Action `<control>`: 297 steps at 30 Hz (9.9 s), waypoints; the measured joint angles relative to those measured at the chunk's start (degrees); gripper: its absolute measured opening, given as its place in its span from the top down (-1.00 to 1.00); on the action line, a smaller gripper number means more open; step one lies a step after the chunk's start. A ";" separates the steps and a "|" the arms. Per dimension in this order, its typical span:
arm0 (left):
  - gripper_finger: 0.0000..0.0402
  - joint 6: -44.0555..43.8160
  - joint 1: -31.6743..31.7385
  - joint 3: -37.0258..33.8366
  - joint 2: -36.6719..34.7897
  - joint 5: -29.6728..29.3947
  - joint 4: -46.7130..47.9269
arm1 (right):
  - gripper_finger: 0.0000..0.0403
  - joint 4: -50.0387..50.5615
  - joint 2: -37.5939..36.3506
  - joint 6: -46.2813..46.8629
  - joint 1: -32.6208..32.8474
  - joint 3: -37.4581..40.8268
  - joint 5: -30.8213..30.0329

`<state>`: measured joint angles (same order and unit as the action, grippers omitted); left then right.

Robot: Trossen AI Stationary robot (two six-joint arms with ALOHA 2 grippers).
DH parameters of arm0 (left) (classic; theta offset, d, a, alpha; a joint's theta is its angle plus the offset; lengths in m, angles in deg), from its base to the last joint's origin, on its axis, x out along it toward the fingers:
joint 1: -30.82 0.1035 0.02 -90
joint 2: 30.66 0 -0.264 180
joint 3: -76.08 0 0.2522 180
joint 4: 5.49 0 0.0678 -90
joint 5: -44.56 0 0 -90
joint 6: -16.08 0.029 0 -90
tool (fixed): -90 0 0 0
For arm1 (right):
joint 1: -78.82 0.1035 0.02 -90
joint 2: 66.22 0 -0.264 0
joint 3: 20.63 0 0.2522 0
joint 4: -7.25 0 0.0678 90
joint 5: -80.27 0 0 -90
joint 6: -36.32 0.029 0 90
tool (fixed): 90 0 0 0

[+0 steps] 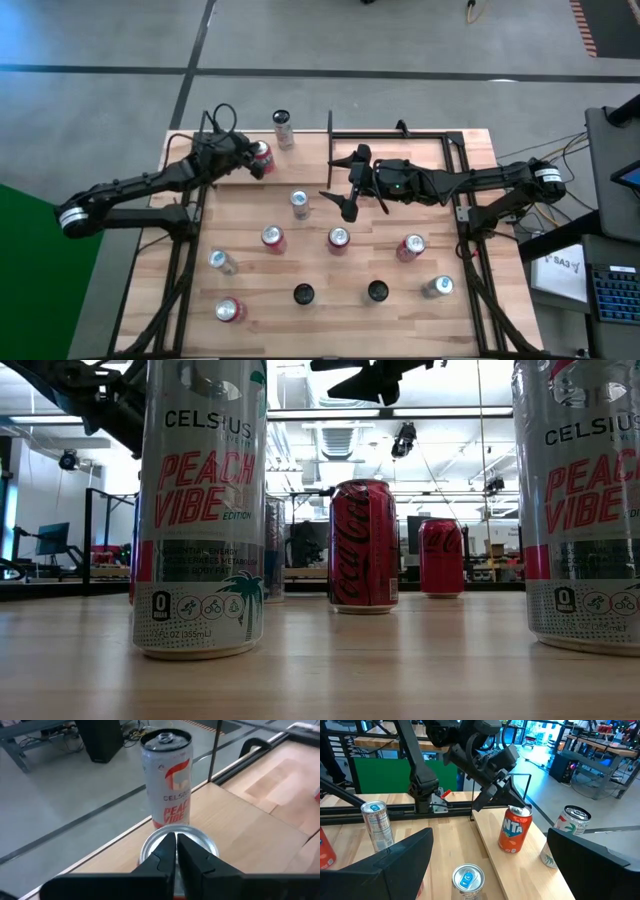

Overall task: Place canned beverage on shelf
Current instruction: Put the right orange soda can on the shelf

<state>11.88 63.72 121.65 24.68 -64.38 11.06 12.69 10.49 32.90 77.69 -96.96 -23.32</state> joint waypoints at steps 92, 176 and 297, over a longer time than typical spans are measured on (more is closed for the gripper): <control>1.00 -8.43 -1.90 8.79 5.00 2.98 15.07 | -0.89 0.76 0.00 1.49 -0.02 0.00 -0.04; 1.00 -2.21 0.61 18.73 8.77 6.65 28.41 | -0.89 2.32 0.33 -0.12 -0.02 0.00 0.00; 1.00 -1.68 11.04 31.13 23.39 -8.02 41.32 | -0.89 5.07 0.33 1.95 -0.01 0.00 0.00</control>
<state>10.21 74.76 152.78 48.07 -72.41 52.38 17.76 10.82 34.85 77.69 -96.96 -23.31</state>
